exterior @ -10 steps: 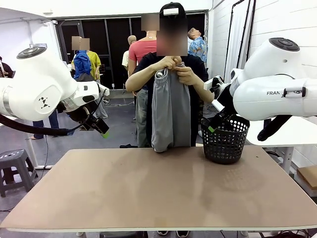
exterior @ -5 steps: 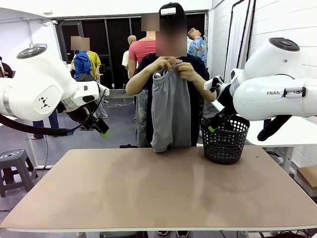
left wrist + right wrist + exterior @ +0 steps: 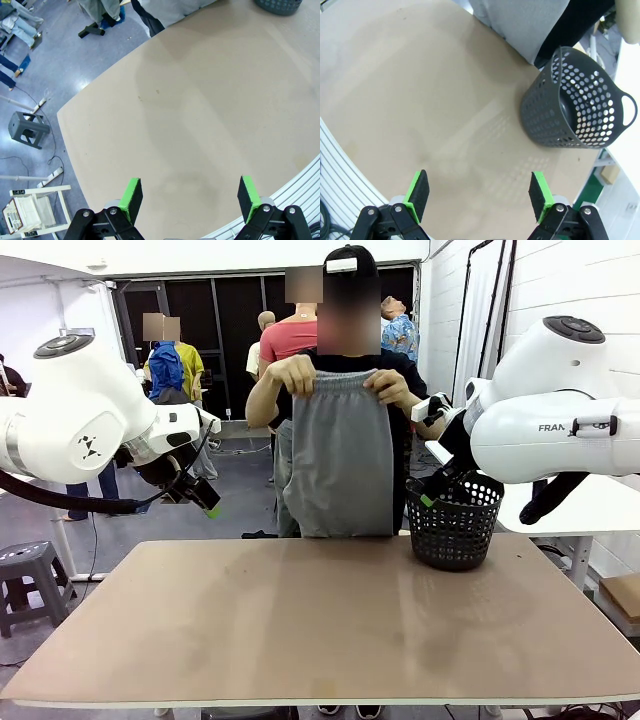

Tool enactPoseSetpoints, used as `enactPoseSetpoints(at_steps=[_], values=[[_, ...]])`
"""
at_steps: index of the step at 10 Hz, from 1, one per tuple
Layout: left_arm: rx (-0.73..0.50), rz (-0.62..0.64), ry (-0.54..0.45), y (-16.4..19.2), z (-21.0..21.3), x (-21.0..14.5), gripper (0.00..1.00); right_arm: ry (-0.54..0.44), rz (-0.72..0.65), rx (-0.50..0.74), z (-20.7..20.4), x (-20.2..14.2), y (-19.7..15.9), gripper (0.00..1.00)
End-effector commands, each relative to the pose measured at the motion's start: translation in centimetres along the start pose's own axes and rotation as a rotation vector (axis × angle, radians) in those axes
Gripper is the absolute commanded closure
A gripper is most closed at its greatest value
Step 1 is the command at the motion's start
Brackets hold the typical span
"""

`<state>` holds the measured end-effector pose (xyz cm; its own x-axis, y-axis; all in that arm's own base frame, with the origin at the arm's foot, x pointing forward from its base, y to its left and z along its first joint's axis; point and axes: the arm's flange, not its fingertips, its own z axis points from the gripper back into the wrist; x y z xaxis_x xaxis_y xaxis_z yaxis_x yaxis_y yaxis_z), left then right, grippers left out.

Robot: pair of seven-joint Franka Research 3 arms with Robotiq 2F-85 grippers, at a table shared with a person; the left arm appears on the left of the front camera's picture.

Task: Fold the training pants.
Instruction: Grab both ends of the Training pants handed by a person.

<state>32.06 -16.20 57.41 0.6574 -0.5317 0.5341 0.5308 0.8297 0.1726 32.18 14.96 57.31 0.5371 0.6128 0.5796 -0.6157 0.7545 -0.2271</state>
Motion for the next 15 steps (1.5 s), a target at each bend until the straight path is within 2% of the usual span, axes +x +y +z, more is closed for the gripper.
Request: enactPoseSetpoints(at_steps=[1,15], values=[[-0.004,0.001,-0.001,0.02,0.01,0.06,0.0,-0.004,0.0,0.01,0.03,0.0,0.01,0.0],[-0.004,0.001,-0.001,0.02,0.01,0.06,0.0,-0.004,0.0,0.01,0.03,0.0,0.01,0.0]])
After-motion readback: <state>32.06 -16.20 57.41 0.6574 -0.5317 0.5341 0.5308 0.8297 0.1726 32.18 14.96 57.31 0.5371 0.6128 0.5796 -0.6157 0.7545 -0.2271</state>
